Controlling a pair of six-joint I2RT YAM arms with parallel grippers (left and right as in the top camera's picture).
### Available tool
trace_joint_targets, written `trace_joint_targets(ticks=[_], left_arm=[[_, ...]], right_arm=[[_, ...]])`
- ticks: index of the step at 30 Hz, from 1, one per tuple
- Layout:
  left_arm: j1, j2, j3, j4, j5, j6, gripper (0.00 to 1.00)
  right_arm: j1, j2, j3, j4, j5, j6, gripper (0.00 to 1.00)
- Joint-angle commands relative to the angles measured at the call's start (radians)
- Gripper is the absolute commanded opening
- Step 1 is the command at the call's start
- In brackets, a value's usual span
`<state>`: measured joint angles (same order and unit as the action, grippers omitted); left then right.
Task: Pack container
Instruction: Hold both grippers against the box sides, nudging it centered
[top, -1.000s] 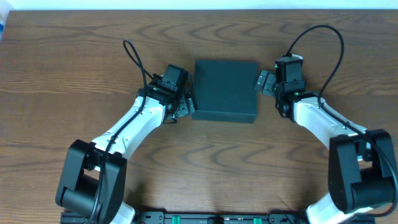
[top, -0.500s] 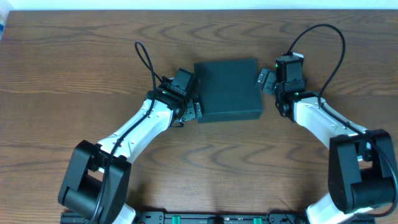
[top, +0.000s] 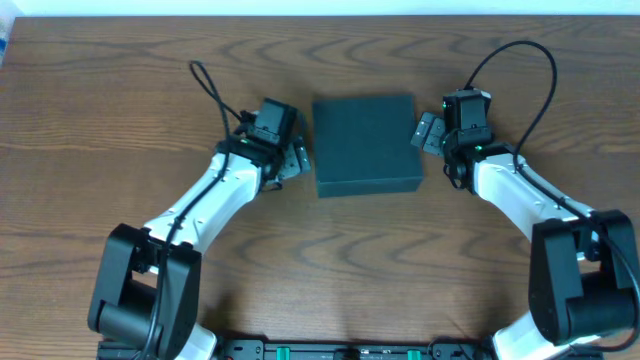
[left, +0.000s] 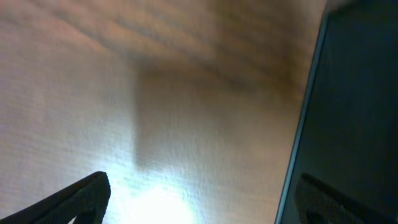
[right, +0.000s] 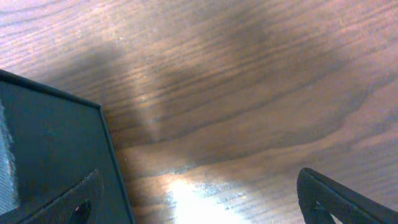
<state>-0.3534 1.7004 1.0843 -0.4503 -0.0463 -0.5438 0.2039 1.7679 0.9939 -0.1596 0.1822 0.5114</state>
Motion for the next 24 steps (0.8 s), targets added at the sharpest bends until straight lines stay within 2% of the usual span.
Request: trace_joint_targets(ticks=[1,15,24], left_arm=[[0.02,0.014,0.0,0.029,0.026,0.056,0.95],[0.023,0.02,0.0,0.132,0.04,0.095,0.95],[0.023,0.034,0.0,0.129,0.039,0.091,0.95]], right_arm=[[0.018,0.009,-0.021,-0.04,-0.063,-0.005,0.99],[0.018,0.003,-0.022,-0.179,-0.176,0.001,0.99],[0.016,0.003,-0.021,-0.122,-0.175,0.0,0.99]])
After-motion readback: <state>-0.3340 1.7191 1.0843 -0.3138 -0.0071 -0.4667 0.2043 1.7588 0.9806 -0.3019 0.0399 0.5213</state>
